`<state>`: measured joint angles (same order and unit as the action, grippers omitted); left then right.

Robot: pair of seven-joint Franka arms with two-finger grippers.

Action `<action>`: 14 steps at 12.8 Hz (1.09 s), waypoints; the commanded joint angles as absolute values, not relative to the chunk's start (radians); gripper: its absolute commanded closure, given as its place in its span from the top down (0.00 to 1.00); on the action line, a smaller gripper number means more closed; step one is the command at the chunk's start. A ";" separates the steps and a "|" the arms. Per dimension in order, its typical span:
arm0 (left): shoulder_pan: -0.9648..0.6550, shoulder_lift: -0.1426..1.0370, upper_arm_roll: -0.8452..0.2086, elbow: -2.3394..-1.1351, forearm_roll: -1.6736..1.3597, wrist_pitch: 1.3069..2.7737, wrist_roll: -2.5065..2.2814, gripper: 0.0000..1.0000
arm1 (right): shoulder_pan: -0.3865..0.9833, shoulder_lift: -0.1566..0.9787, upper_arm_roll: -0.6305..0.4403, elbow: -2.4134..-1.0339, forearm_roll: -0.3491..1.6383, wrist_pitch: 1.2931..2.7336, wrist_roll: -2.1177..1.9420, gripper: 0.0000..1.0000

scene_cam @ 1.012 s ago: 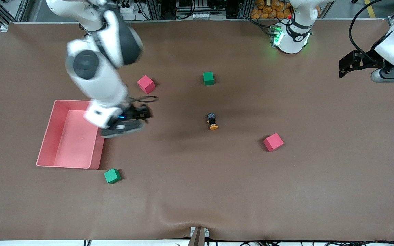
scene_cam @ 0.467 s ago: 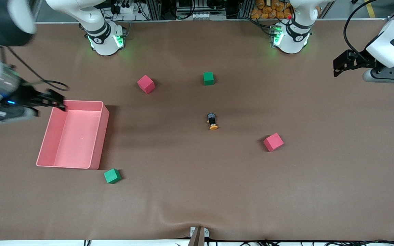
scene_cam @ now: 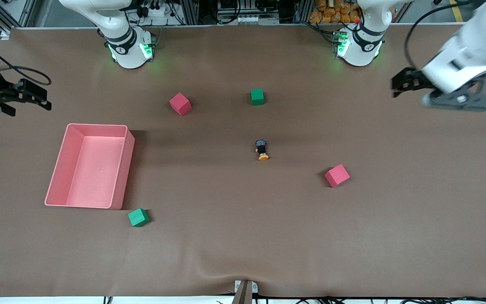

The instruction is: Place and upright button with both arms

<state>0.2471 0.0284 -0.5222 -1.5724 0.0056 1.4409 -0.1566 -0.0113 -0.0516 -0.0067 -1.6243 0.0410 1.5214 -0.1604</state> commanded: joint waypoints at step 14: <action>-0.221 0.650 -0.572 -1.509 0.043 1.787 -0.907 1.00 | -0.014 -0.066 -0.051 -1.577 0.005 1.436 -0.043 1.00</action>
